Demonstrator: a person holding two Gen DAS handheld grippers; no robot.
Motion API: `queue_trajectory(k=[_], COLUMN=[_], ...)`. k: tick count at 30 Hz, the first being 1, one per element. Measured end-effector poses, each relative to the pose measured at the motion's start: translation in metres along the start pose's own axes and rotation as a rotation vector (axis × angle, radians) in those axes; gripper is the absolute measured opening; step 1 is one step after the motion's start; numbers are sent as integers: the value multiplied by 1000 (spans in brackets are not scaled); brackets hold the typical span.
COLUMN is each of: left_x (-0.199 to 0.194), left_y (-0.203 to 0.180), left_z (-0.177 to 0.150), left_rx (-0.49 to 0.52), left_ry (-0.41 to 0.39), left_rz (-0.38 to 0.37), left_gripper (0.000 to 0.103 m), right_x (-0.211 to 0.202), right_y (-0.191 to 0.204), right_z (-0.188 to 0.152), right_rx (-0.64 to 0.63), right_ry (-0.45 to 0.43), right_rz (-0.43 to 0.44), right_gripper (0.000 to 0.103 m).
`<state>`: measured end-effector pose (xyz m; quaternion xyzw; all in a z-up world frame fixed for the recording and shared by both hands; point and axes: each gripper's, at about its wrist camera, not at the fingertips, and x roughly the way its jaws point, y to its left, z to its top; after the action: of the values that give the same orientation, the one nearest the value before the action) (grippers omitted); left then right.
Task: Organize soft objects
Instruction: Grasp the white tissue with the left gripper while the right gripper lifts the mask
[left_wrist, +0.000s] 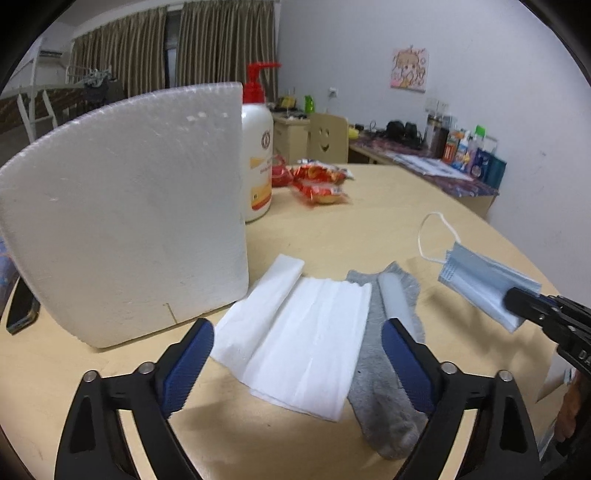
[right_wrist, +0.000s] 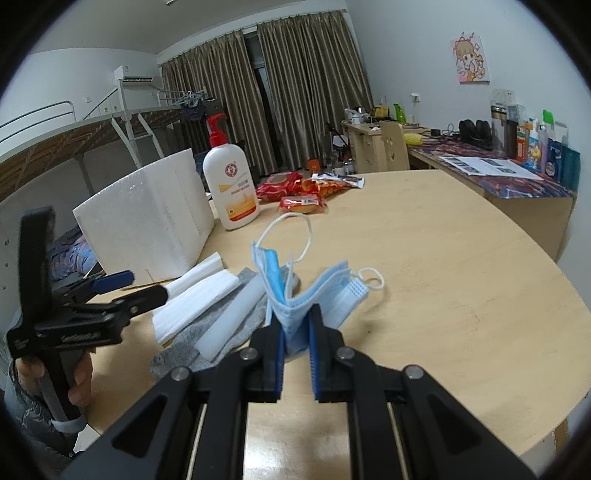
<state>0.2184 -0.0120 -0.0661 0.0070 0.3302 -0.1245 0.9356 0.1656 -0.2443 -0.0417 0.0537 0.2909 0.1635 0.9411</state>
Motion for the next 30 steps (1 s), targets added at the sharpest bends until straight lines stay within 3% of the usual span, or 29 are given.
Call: queue_trajectory(k=[16, 20, 24, 27, 30], left_x=[45, 44, 41, 42, 40], left_y=[8, 4, 4, 5, 6], left_z=[-1, -2, -2, -2, -2], left_rx=[0, 21, 25, 24, 22], left_ry=[207, 213, 206, 202, 201], left_rz=[38, 58, 72, 68, 55], left_gripper=[59, 54, 18, 9, 8], right_x=[5, 7, 7, 6, 5], right_y=[-3, -3, -2, -3, -3], right_z=[-1, -1, 0, 0, 0], right_rx=[1, 5, 3, 6, 12], right_ry=[11, 17, 16, 16, 16], right_rz=[16, 16, 15, 10, 4], right_gripper=[14, 14, 14, 14, 14])
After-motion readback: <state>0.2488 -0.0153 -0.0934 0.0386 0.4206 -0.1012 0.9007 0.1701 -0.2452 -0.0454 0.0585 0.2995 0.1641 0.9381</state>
